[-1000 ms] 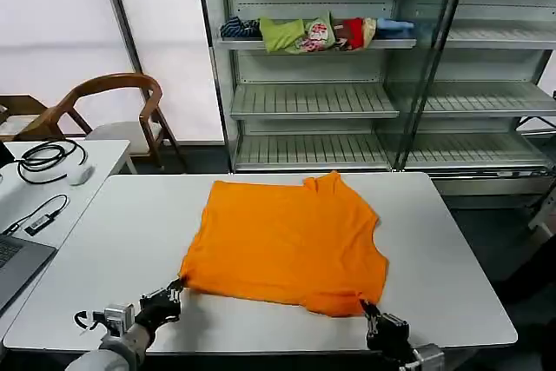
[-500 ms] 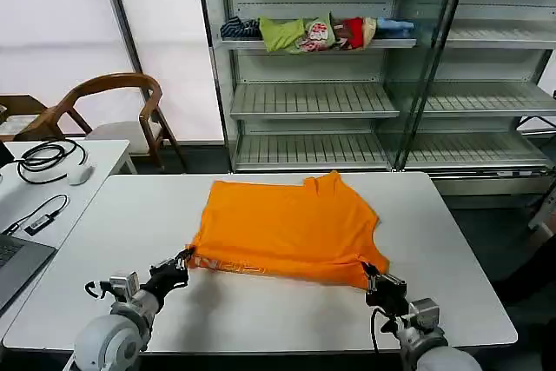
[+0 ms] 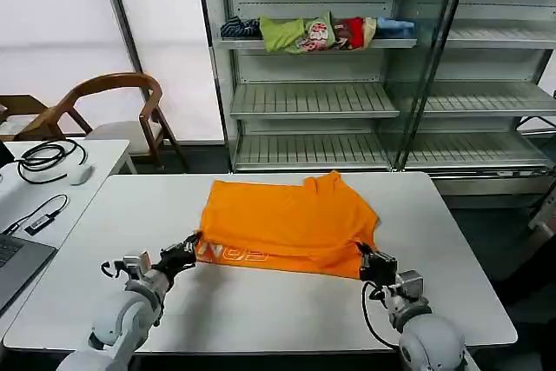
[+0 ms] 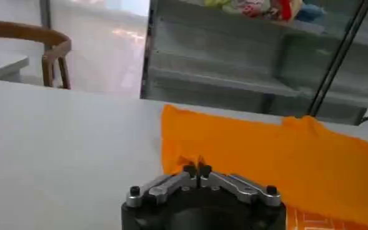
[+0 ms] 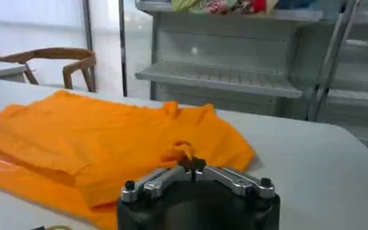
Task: Fold and organize the clothes.
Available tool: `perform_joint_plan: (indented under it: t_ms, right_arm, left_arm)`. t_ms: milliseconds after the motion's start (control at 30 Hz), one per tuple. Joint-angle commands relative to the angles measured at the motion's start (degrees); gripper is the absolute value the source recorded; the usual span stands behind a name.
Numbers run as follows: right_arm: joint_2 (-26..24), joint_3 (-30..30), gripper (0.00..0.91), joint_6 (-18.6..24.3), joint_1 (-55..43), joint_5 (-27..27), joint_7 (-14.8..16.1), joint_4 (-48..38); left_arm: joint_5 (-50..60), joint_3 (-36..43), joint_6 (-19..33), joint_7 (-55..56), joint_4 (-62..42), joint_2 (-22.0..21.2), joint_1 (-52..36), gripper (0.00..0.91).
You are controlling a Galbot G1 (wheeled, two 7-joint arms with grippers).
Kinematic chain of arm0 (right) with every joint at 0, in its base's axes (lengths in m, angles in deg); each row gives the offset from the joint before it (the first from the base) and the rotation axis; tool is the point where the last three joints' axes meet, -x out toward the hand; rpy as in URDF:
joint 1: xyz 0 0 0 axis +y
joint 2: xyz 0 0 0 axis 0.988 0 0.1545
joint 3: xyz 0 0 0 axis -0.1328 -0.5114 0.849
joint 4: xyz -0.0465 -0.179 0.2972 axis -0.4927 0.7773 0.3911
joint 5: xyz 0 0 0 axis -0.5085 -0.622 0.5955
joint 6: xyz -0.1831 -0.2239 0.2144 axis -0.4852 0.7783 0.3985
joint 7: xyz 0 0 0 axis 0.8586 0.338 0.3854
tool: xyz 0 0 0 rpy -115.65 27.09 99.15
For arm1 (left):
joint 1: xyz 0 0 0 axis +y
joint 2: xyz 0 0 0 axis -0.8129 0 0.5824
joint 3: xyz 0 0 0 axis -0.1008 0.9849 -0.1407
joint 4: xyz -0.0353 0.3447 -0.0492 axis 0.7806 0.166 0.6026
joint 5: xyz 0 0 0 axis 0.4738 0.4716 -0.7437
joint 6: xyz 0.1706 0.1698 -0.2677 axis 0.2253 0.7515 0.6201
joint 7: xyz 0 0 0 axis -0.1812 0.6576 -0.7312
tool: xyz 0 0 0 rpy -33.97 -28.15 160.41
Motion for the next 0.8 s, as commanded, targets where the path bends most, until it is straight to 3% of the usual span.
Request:
perform_joint_plan:
  t_ms: [33,567,600,633,667,800]
  right_arm:
    - [0.33,-1.07,0.0,-0.04,-3.05,-0.7,0.06,-3.65]
    - [1.47,-1.86,0.0,0.38,-6.02,-1.52,0.22,-6.99]
    - [1.49,-1.88,0.0,0.41,-6.09,-1.59,0.23,-7.11]
    - [1.54,-1.9,0.252,0.44,-6.24,-1.58,0.25,-7.27]
    - [1.61,-1.98,0.907,0.44,-6.44,-1.62,0.21,-7.59]
    - [1.75,-2.56,0.907,0.43,-7.09,-2.29,0.06,-8.34]
  left_arm:
    - [-0.36,1.29,0.38,-0.34,-5.06,-0.3,-3.62,0.03]
    - [0.21,1.87,0.63,-0.7,-7.41,-0.85,-4.86,0.04]
    - [0.23,1.91,0.62,-0.71,-7.53,-0.83,-4.92,0.715]
    - [0.33,1.97,0.6,-0.68,-7.75,-0.83,-5.05,0.907]
    - [0.49,1.99,0.57,-0.66,-7.91,-0.86,-5.13,0.907]
    - [1.64,2.52,0.19,-0.71,-8.09,-0.96,-5.24,0.907]
